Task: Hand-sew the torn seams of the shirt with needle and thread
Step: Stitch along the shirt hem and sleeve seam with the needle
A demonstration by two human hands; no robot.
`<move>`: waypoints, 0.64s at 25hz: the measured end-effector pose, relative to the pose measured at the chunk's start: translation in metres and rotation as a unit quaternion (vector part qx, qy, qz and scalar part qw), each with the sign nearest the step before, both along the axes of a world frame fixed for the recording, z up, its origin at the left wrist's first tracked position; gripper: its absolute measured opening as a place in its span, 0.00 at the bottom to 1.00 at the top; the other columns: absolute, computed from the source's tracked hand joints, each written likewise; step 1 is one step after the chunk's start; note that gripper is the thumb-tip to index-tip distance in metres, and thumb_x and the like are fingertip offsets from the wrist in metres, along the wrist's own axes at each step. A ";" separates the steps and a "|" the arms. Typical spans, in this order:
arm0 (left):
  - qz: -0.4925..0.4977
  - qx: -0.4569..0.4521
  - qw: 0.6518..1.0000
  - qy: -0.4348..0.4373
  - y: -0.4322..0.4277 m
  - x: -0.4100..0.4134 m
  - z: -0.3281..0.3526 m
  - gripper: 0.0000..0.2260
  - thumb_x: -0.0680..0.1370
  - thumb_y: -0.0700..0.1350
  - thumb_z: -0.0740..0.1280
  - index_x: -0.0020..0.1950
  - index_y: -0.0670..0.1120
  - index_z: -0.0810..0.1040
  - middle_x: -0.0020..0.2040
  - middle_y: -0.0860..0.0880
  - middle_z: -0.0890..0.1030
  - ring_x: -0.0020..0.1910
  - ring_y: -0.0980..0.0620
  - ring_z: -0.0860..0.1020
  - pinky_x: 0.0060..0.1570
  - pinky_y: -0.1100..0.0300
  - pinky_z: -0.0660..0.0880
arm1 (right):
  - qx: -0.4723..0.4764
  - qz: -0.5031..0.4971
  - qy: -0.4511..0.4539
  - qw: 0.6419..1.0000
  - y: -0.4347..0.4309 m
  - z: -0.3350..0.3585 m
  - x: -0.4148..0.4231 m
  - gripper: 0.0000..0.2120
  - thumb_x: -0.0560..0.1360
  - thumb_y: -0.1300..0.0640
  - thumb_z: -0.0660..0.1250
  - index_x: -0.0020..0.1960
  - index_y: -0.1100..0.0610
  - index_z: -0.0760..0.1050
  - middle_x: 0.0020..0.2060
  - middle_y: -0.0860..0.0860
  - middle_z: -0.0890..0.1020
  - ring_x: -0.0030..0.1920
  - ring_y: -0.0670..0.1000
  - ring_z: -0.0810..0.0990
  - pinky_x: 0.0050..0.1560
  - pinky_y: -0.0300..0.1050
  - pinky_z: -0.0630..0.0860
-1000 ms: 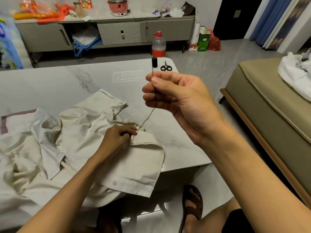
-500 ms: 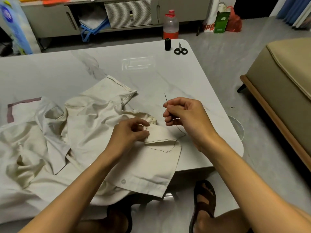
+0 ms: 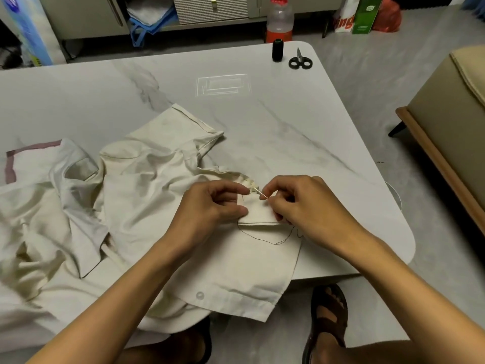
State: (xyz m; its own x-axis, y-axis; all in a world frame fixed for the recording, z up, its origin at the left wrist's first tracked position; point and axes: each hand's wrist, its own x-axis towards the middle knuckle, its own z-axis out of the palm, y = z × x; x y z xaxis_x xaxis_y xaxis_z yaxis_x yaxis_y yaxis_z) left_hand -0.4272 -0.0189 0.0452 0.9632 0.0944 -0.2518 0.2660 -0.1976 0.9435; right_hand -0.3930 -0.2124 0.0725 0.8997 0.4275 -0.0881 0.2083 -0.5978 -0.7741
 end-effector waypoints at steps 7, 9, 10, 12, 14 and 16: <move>0.000 0.002 1.000 -0.012 0.001 -0.001 0.005 0.16 0.67 0.33 0.79 0.50 0.49 0.86 0.46 0.47 0.85 0.43 0.57 0.82 0.48 0.63 0.79 | -0.020 0.039 -0.013 0.999 0.007 -0.009 -0.001 0.13 0.77 0.61 0.62 0.50 0.49 0.84 0.25 0.46 0.75 0.27 0.46 0.71 0.30 0.35 0.65; -0.001 -0.010 1.000 -0.011 0.001 -0.002 0.006 0.17 0.67 0.32 0.78 0.51 0.48 0.86 0.45 0.47 0.86 0.39 0.55 0.82 0.46 0.62 0.79 | -0.020 0.043 -0.018 0.999 0.007 -0.008 -0.001 0.13 0.76 0.62 0.63 0.51 0.49 0.84 0.23 0.43 0.75 0.28 0.44 0.72 0.31 0.34 0.65; -0.004 -0.020 1.000 -0.011 0.000 -0.002 0.007 0.17 0.67 0.30 0.78 0.52 0.47 0.85 0.44 0.48 0.86 0.39 0.55 0.82 0.44 0.63 0.79 | -0.021 0.046 -0.020 0.999 0.006 -0.008 -0.002 0.13 0.76 0.62 0.63 0.51 0.49 0.84 0.23 0.42 0.74 0.29 0.43 0.73 0.32 0.33 0.66; -0.011 -0.033 0.999 -0.011 -0.001 -0.002 0.009 0.17 0.68 0.28 0.76 0.52 0.45 0.84 0.42 0.51 0.86 0.38 0.57 0.82 0.42 0.65 0.78 | -0.025 0.051 -0.025 0.998 0.006 -0.007 -0.003 0.13 0.76 0.62 0.64 0.52 0.49 0.84 0.24 0.42 0.75 0.30 0.42 0.74 0.34 0.32 0.67; -0.014 -0.037 0.999 -0.012 -0.001 -0.001 0.009 0.17 0.68 0.28 0.76 0.52 0.44 0.84 0.42 0.52 0.86 0.38 0.57 0.82 0.42 0.66 0.78 | -0.028 0.051 -0.026 0.998 0.006 -0.006 -0.003 0.13 0.76 0.62 0.64 0.52 0.49 0.84 0.26 0.44 0.76 0.31 0.41 0.74 0.34 0.31 0.66; -0.014 -0.040 0.999 -0.012 -0.001 -0.001 0.009 0.18 0.67 0.29 0.77 0.52 0.45 0.84 0.43 0.51 0.86 0.37 0.55 0.82 0.42 0.65 0.78 | -0.026 0.049 -0.024 0.998 0.007 -0.006 -0.003 0.13 0.76 0.62 0.64 0.52 0.49 0.84 0.26 0.43 0.76 0.31 0.40 0.74 0.34 0.31 0.66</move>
